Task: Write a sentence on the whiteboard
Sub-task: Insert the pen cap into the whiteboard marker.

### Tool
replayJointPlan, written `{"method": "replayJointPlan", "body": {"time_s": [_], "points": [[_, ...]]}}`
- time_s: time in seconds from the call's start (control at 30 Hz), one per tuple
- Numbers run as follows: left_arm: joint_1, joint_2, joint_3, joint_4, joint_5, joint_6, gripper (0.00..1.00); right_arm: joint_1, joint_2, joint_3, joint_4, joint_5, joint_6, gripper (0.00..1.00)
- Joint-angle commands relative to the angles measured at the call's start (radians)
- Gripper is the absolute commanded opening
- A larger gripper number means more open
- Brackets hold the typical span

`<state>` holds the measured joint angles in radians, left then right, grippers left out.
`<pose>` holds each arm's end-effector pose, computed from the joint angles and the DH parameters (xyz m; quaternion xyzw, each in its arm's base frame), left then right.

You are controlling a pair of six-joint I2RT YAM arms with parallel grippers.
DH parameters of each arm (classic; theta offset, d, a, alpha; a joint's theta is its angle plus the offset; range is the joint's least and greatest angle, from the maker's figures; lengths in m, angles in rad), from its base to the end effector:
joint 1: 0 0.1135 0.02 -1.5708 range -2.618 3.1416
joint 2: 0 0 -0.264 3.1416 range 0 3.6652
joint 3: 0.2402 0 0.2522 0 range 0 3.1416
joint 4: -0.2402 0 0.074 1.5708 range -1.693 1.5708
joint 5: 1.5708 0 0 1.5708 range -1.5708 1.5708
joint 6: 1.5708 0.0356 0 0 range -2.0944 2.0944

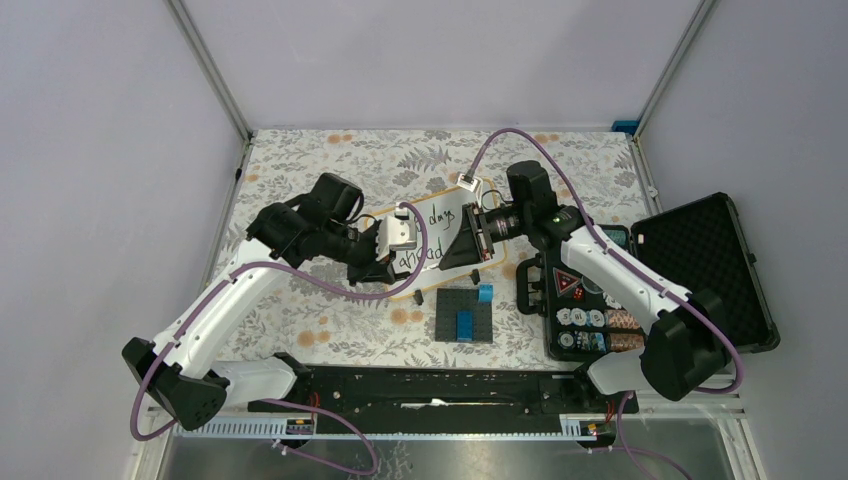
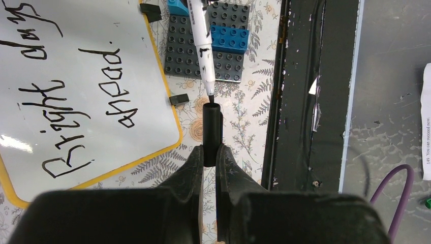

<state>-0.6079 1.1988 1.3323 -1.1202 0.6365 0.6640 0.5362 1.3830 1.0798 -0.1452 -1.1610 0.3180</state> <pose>0.1647 -0.1404 0.3659 0.6127 0.6782 -0.2919 0.2818 0.2428 0.1823 0.3188 -0.3672 0.6719 0.6070 0.2127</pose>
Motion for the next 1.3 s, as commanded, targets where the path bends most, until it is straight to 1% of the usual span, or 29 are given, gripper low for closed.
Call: {"method": "replayJointPlan", "body": {"time_s": [0.0, 0.33, 0.5, 0.7, 0.83, 1.03, 1.13, 1.27], "points": [[-0.007, -0.021, 0.032, 0.004, 0.042, 0.026, 0.0, 0.012, 0.003, 0.046, 0.0, 0.001, -0.01, 0.0], [-0.018, 0.002, 0.049, 0.005, 0.036, 0.003, 0.0, 0.028, 0.015, 0.052, -0.002, 0.023, -0.011, 0.0], [-0.018, 0.01, 0.057, 0.032, 0.033, -0.048, 0.0, 0.043, 0.026, 0.064, -0.049, 0.062, -0.054, 0.0], [-0.018, 0.033, 0.065, 0.068, 0.042, -0.112, 0.0, 0.068, 0.028, 0.071, -0.048, 0.107, -0.062, 0.0], [-0.019, 0.05, 0.068, 0.07, 0.088, -0.103, 0.0, 0.077, 0.037, 0.079, -0.034, 0.117, -0.055, 0.0], [-0.032, 0.043, 0.067, 0.057, 0.085, -0.063, 0.0, 0.08, 0.054, 0.087, -0.034, 0.109, -0.053, 0.0], [-0.032, 0.041, 0.079, 0.074, 0.089, -0.091, 0.0, 0.087, 0.056, 0.07, -0.025, 0.106, -0.051, 0.0], [-0.03, 0.065, 0.091, 0.131, 0.077, -0.164, 0.0, 0.117, 0.069, 0.052, -0.011, 0.112, -0.049, 0.0]]}}
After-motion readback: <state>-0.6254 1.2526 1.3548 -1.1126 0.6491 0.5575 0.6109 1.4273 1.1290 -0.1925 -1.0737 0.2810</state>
